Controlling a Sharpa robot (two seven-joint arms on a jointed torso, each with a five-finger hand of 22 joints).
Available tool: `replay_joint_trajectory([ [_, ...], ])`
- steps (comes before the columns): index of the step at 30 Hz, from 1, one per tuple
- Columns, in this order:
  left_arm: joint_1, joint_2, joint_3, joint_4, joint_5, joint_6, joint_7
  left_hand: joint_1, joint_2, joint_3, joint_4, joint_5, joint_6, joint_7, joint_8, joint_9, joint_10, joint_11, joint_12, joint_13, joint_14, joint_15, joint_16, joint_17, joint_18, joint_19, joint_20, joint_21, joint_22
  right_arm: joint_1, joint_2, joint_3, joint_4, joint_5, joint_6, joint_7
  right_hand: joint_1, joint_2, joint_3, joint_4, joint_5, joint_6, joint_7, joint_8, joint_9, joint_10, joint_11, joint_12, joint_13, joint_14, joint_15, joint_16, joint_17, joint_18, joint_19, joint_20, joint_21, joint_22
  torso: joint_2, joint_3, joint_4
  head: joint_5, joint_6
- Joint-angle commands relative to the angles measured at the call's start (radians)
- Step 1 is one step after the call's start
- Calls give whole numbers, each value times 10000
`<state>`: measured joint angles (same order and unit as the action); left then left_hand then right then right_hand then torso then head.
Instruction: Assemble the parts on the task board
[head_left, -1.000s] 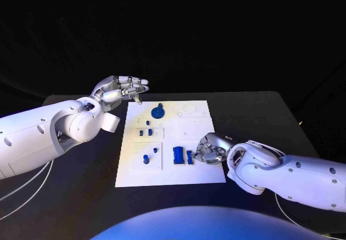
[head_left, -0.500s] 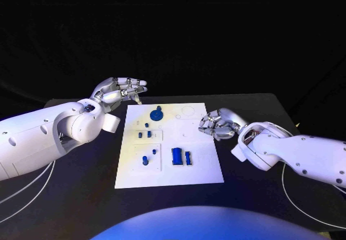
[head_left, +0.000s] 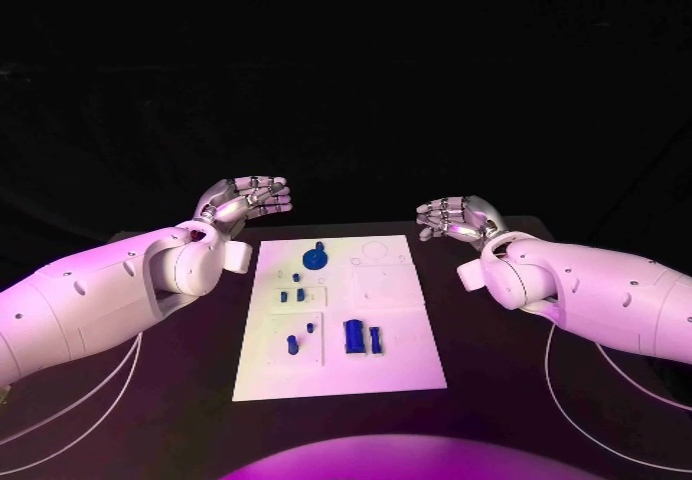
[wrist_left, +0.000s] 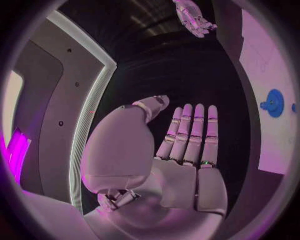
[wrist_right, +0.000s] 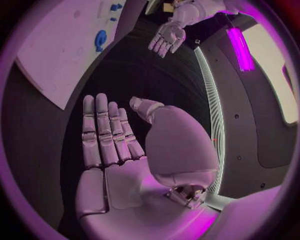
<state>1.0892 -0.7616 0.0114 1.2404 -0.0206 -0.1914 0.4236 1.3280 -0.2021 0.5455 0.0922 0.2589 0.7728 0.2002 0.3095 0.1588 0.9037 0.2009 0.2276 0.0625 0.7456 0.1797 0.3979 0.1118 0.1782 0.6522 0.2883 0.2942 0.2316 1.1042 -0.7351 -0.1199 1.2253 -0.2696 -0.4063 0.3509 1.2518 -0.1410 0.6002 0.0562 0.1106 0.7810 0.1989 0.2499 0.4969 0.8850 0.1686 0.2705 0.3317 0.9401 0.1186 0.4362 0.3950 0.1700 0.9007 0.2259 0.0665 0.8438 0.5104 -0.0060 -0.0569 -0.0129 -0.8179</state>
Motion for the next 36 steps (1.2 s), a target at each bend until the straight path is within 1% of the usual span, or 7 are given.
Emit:
replay_joint_trajectory([
  [1, -96, 261, 6, -426, 748, -471, 607, 137, 30, -222, -17, -16, -174, 78, -213, -76, -321, 7, -518, 1, -284, 103, -657, -172, -253, -41, 24, -535, -379, -6, 335, 20, -618, 1502, 1048, 1096, -86, 152, -87, -322, -14, 132, 134, -316, -364, 208, 47, -507, -994, 35, 97, -875, -527, 118, -163, 140, -32, -950, -170, 92, 48, 63, 253],
  [7, -194, 415, 3, -708, 405, -273, 258, -3904, 2021, -5455, -922, -2589, -7728, -2002, -3095, -1588, -9037, -2009, -2276, -625, -7456, -1797, -3979, -1118, -1782, -6522, -2883, -2942, -2316, -2, 576, 27, -986, 990, 536, 595, -3927, 1410, -6002, -562, -1106, -7810, -1989, -2499, -4969, -8850, -1686, -2705, -3317, -9401, -1186, -4362, -3950, -1700, -9007, -2259, -665, -8438, -125, 83, 39, 90, 303],
  [12, -207, 375, -5, -441, 392, -640, 305, -5520, 2021, -5455, -922, -2589, -7728, -2002, -3095, -1588, -9037, -2009, -2276, -625, -7456, -1797, -3979, -1118, -1782, -6522, -2883, -2942, -2316, -47, 491, 124, -619, 1131, 191, 685, -5406, 1410, -6002, -562, -1106, -7810, -1989, -2499, -4969, -8850, -1686, -2705, -3317, -9401, -1186, -4362, -3950, -1700, -9007, -2259, -665, -8438, -80, 81, 91, 94, 487],
  [13, -212, 361, -7, -347, 387, -770, 322, -5825, 2021, -5455, -922, -2589, -7728, -2002, -3095, -1588, -9037, -2009, -2276, -625, -7456, -1797, -3979, -1118, -1782, -6522, -2883, -2942, -2316, -63, 461, 158, -488, 1181, 67, 718, -12518, 1410, -6002, -562, -1106, -7810, -1989, -2499, -4969, -8850, -1686, -2705, -3317, -9401, -1186, -4362, -3950, -1700, -9007, -2259, -665, -8438, -64, 80, 109, 95, 552],
  [15, -221, 334, -13, -163, 378, -1023, 354, -6264, 2021, -5455, -922, -2589, -7728, -2002, -3095, -1588, -9037, -2009, -2276, -625, -7456, -1797, -3979, -1118, -1782, -6522, -2883, -2942, -2316, -93, 402, 225, -235, 1278, -171, 780, -12518, 1410, -6002, -562, -1106, -7810, -1989, -2499, -4969, -8850, -1686, -2705, -3317, -9401, -1186, -4362, -3950, -1700, -9007, -2259, -665, -8438, -33, 79, 145, 98, 679],
  [16, -231, 303, -19, 40, 368, -1303, 390, -13280, 2021, -5455, -922, -2589, -7728, -2002, -3095, -1588, -9037, -2009, -2276, -625, -7456, -1797, -3979, -1118, -1782, -6522, -2883, -2942, -2316, -127, 338, 299, 44, 1386, -433, 849, -12518, 1410, -6002, -562, -1106, -7810, -1989, -2499, -4969, -8850, -1686, -2705, -3317, -9401, -1186, -4362, -3950, -1700, -9007, -2259, -665, -8438, 2, 77, 184, 101, 819],
  [36, -390, -180, -113, 3265, 208, -5744, 958, -13280, 2021, -5455, -922, -2589, -7728, -2002, -3095, -1588, -9037, -2009, -2276, -625, -7456, -1797, -3979, -1118, -1782, -6522, -2883, -2942, -2316, -542, -449, 1199, 3447, 2696, -3637, 1691, -12518, 1410, -6002, -562, -1106, -7810, -1989, -2499, -4969, -8850, -1686, -2705, -3317, -9401, -1186, -4362, -3950, -1700, -9007, -2259, -665, -8438, 338, 60, 569, 129, 2179],
])
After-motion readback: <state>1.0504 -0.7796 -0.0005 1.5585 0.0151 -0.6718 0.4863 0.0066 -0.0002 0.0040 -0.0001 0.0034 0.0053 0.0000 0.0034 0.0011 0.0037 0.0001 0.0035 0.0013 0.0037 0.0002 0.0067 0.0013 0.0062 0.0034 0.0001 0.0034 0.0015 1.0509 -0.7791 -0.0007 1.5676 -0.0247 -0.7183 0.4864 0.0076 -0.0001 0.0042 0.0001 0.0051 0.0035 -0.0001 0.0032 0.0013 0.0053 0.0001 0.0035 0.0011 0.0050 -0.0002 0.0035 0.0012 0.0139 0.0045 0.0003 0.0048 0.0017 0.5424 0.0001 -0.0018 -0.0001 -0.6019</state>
